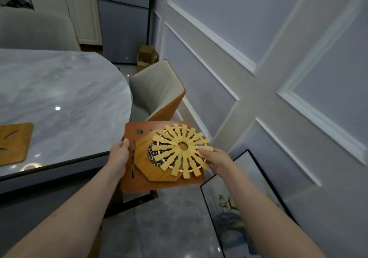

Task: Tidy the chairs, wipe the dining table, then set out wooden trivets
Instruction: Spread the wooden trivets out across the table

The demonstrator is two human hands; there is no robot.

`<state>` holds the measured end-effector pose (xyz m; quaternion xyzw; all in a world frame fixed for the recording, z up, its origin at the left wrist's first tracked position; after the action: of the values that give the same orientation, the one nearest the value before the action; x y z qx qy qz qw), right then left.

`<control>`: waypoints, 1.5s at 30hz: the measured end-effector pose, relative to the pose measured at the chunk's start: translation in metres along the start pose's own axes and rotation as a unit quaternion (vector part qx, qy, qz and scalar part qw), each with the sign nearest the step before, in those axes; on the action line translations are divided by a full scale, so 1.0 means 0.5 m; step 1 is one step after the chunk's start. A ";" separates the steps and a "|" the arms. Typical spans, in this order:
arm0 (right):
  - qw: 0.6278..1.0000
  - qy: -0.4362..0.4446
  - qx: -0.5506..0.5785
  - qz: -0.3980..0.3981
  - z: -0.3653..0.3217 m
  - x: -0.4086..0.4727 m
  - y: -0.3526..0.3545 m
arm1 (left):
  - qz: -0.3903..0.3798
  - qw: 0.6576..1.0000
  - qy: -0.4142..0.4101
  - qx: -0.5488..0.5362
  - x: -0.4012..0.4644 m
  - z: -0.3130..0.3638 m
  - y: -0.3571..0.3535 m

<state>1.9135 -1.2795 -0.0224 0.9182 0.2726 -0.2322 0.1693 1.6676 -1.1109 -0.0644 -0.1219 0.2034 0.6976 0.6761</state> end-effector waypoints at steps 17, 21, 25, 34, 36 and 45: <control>0.989 -0.001 -0.022 -0.144 -0.247 0.304 -0.333 | 0.136 0.987 0.036 -0.081 0.297 0.132 -0.052; 0.982 -0.007 -0.038 -0.186 -0.314 0.344 -0.443 | 0.185 0.976 0.039 -0.110 0.360 0.179 -0.033; 0.970 -0.004 -0.061 -0.234 -0.370 0.373 -0.539 | 0.236 0.962 0.047 -0.127 0.411 0.207 -0.007; 0.926 0.001 -0.095 -0.365 -0.435 0.467 -0.804 | 0.344 0.919 0.050 -0.188 0.492 0.192 0.049; 0.916 -0.003 -0.099 -0.388 -0.442 0.488 -0.860 | 0.375 0.904 0.050 -0.199 0.495 0.180 0.058; 0.914 -0.042 -0.123 -0.384 -0.393 0.590 -1.014 | 0.526 0.823 0.108 -0.186 0.447 0.081 0.102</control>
<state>1.9045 -0.6664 -0.1047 0.7043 0.6233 -0.2819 0.1900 1.6089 -0.8931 -0.1220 -0.1941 0.1746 0.9543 0.1452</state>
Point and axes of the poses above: each hand's wrist, its own x-axis towards the middle knuckle, its own y-axis out of the back of the hand, z = x × y, the point moved 5 cm from there along x, towards the middle knuckle, and after that the axes turned 13 degrees about z, right-handed, at the moved point
